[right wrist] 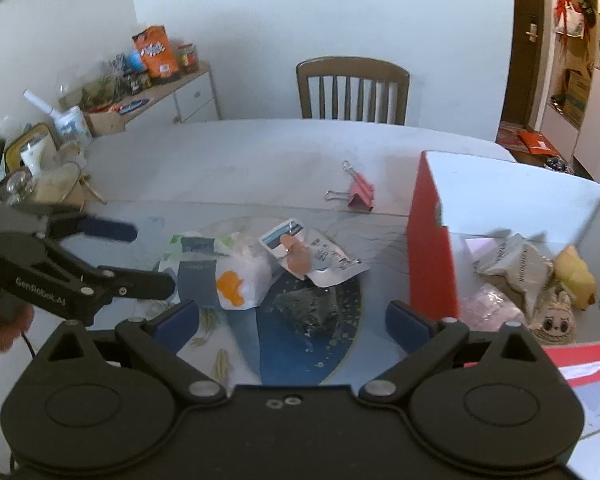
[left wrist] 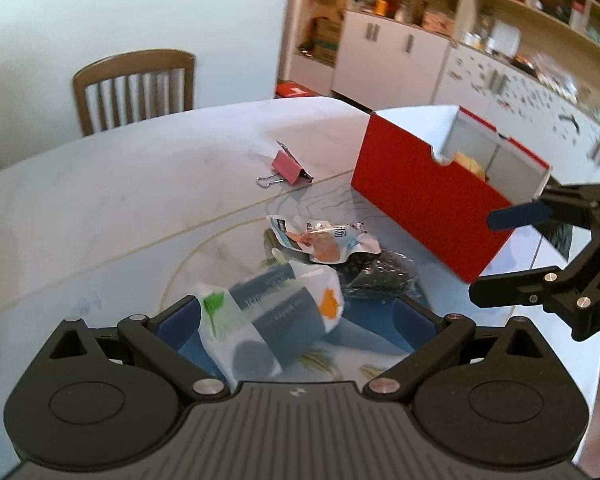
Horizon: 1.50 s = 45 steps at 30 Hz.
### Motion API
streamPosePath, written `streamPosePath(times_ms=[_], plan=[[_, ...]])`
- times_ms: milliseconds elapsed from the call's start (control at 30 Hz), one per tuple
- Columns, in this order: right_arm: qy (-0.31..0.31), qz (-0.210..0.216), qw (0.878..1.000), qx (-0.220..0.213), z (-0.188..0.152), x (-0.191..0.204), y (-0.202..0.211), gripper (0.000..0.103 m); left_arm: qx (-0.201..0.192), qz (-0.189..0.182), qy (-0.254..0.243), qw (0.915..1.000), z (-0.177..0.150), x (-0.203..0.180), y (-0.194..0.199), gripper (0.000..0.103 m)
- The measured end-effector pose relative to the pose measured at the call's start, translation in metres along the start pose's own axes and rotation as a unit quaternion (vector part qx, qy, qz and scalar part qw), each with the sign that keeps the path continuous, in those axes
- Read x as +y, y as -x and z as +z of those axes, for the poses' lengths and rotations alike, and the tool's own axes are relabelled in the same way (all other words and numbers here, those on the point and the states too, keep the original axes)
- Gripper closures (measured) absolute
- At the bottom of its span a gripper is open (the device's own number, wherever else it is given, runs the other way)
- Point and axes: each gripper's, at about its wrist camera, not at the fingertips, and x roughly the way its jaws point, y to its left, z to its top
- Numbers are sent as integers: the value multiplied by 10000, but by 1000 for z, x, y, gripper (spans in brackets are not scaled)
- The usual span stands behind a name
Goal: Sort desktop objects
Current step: 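Move both grippers back over the bread bag and dark snack bag, then grasp the white PAPER bread bag with the left gripper while the right grasps the dark snack bag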
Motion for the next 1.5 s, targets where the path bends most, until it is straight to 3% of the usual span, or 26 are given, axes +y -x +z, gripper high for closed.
streamPosePath(times_ms=[300,400,533,900,1300,1500], plan=[[95,-22,9997,223,1,6,-33,3,-122,-512,-780,9956,6,8,-32,1],[352,56,9987,361,0,13,-43,9,-32,-603,-969,9935,4,12,-45,1],[588,42,9974,410,0,22,-54,9,137,-716,-973,9926,4,19,-59,1],[292,94,9975,634,1,9,-83,14,548,-993,-758,9906,1,31,-91,0],[330,166,9964,764,-3,1,-100,16,381,-710,-987,9919,-10,27,-86,1],[154,198,9968,765,-5,-7,-105,27,461,-423,-1304,9895,-15,14,-86,2]])
